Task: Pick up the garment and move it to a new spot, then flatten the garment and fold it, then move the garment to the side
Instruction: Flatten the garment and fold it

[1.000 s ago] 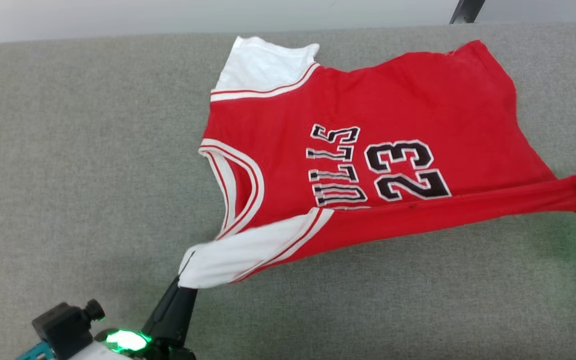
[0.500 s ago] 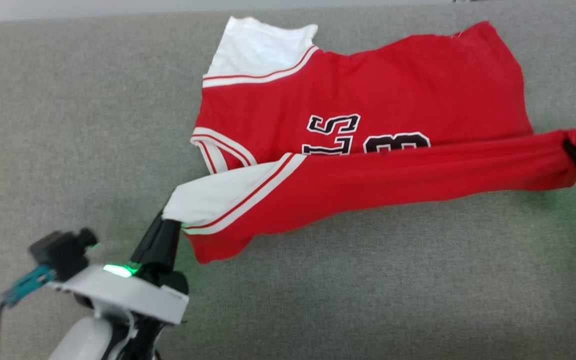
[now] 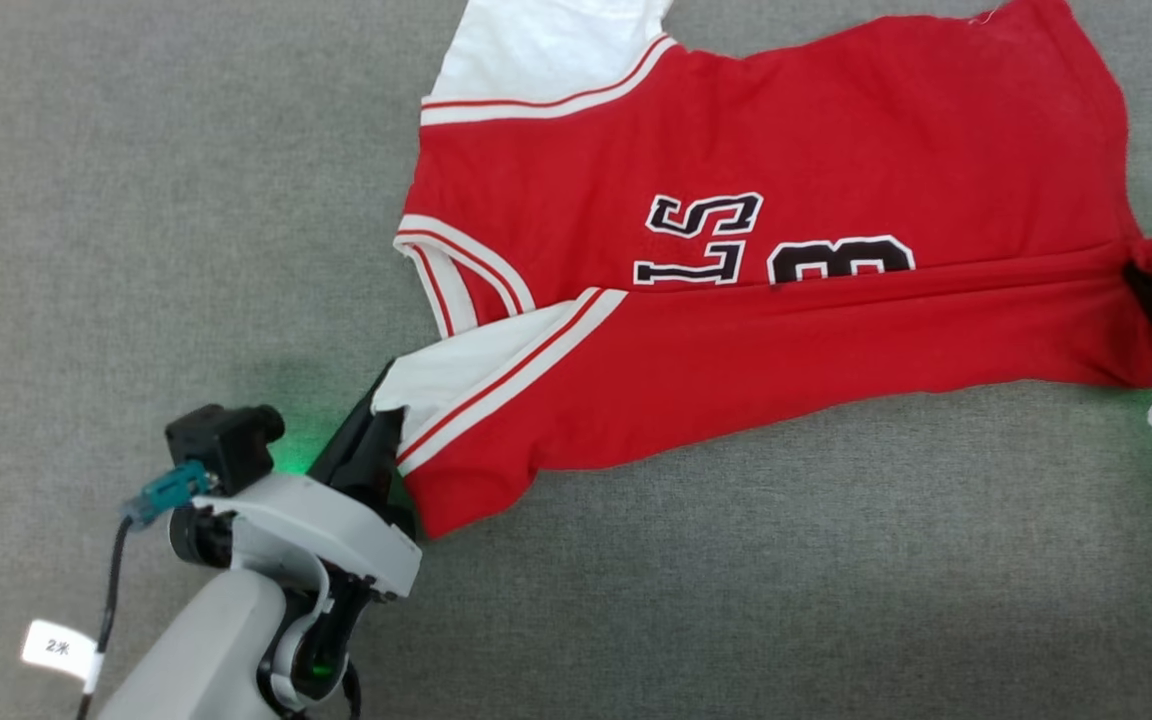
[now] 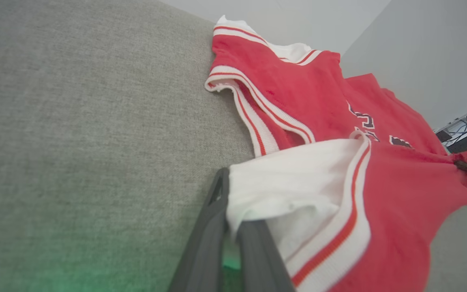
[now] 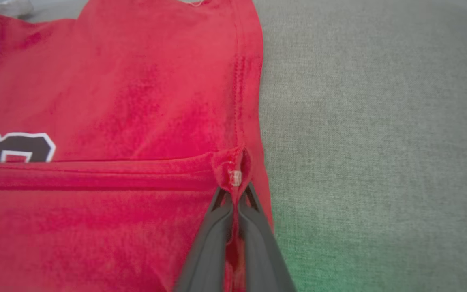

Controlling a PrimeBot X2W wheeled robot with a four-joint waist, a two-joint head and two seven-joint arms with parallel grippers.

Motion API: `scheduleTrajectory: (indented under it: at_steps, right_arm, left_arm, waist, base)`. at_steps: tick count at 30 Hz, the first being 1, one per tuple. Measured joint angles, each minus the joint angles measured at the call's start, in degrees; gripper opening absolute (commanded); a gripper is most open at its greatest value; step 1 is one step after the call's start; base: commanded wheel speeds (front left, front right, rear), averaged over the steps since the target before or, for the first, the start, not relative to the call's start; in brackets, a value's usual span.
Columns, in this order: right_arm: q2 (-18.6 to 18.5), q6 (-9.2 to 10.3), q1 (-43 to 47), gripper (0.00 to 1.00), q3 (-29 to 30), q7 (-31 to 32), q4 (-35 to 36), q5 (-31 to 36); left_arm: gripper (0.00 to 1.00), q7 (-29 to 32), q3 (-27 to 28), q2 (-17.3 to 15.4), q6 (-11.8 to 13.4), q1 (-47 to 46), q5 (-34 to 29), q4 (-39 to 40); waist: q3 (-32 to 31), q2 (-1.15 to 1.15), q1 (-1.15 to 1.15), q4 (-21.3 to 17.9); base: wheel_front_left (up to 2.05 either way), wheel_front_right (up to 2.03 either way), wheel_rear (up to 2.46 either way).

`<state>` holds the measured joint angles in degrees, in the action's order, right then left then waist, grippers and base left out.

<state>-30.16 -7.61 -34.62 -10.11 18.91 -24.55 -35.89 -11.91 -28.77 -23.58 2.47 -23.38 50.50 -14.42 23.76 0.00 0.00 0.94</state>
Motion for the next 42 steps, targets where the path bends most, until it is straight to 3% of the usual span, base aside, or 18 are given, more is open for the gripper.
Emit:
scheduleTrajectory:
  at_steps: [5,6,7,8,9,10,11,16,20,28,31,36,42]
  right_arm:
    - [0.90,0.00,-0.47,0.00,-0.03,-1.00,-1.64,0.64]
    - [1.07,0.00,-0.60,0.00,-0.10,-1.21,-1.91,0.65]
    - [1.20,0.00,-0.78,0.00,-0.27,-1.29,-2.12,0.70]
    - [1.27,0.00,-0.94,0.09,-0.52,-1.53,-2.21,0.71]
    - [1.37,0.00,-0.96,0.41,-0.69,-2.01,-2.21,0.71]
    - [1.41,0.01,-0.95,0.84,-0.94,-2.54,-2.11,0.71]
    - [1.44,0.01,-0.92,1.00,-1.12,-3.24,-1.87,0.69]
    - [0.65,0.07,0.41,1.00,-0.45,-5.47,-0.90,0.43]
    - [0.15,0.08,1.69,1.00,0.86,-6.19,0.42,-0.09]
    - [-0.02,0.08,3.29,1.00,2.88,-5.63,4.61,0.00]
    - [0.26,0.08,3.32,1.00,3.36,-5.27,5.83,0.31]
    - [1.23,0.08,3.30,1.00,3.25,-4.70,7.28,0.74]
    - [1.69,0.08,3.17,1.00,3.35,-4.32,8.22,1.13]
  left_arm:
    - [0.00,-0.23,-0.82,0.21,-0.55,-1.79,-1.13,-2.69]
    - [0.08,-0.24,-0.82,0.21,-0.74,-2.04,-1.13,-3.03]
    - [0.27,-0.23,-0.82,0.14,-0.93,-2.25,-1.15,-3.21]
    - [0.93,-0.23,-0.85,0.00,-0.94,-2.43,-1.32,-3.37]
    - [1.00,-0.23,-0.85,-0.16,-0.85,-2.52,-1.52,-3.46]
    - [1.00,-0.25,-0.82,-0.40,-0.65,-2.52,-1.71,-3.43]
    - [1.00,-0.22,-0.69,-0.79,-0.47,-2.49,-1.70,-3.33]
    - [1.00,1.89,0.04,-3.97,1.81,-1.79,-1.91,0.51]
    - [1.00,5.09,0.94,-7.61,5.91,0.56,-2.66,7.10]
    - [1.00,19.67,-1.02,-10.99,15.04,7.15,0.65,23.47]
    - [1.00,24.43,-2.90,-11.45,17.25,7.61,1.33,27.50]
    - [1.00,27.99,-4.05,-11.63,17.94,7.16,2.24,28.35]
    - [1.00,29.06,-4.30,-11.32,16.33,5.83,3.48,25.82]
  waist:
    - [0.66,0.00,0.00,0.14]
    - [0.67,0.00,0.00,0.09]
    - [0.64,0.00,0.00,0.04]
    - [0.56,0.00,0.00,0.00]
    - [0.42,0.00,0.00,-0.01]
    - [0.23,0.00,0.00,0.01]
    - [0.00,0.00,0.00,0.04]
    - [-1.28,0.00,0.00,0.41]
    - [-2.23,0.00,0.00,0.77]
    - [-1.78,0.00,0.00,0.80]
    - [-1.05,0.00,0.00,0.41]
    - [0.31,0.00,0.00,-0.44]
    - [1.51,0.00,0.00,-1.96]
  base:
    - [0.00,0.00,0.00]
    - [0.00,0.00,0.00]
    - [0.00,0.00,0.00]
    - [0.00,0.00,0.00]
    - [0.00,0.00,0.00]
    - [0.00,0.00,0.00]
    - [0.00,0.00,0.00]
    - [0.00,0.00,0.00]
    - [0.00,0.00,0.00]
    - [0.00,0.00,0.00]
    - [0.00,0.00,0.00]
    - [0.00,0.00,0.00]
    - [0.00,0.00,0.00]
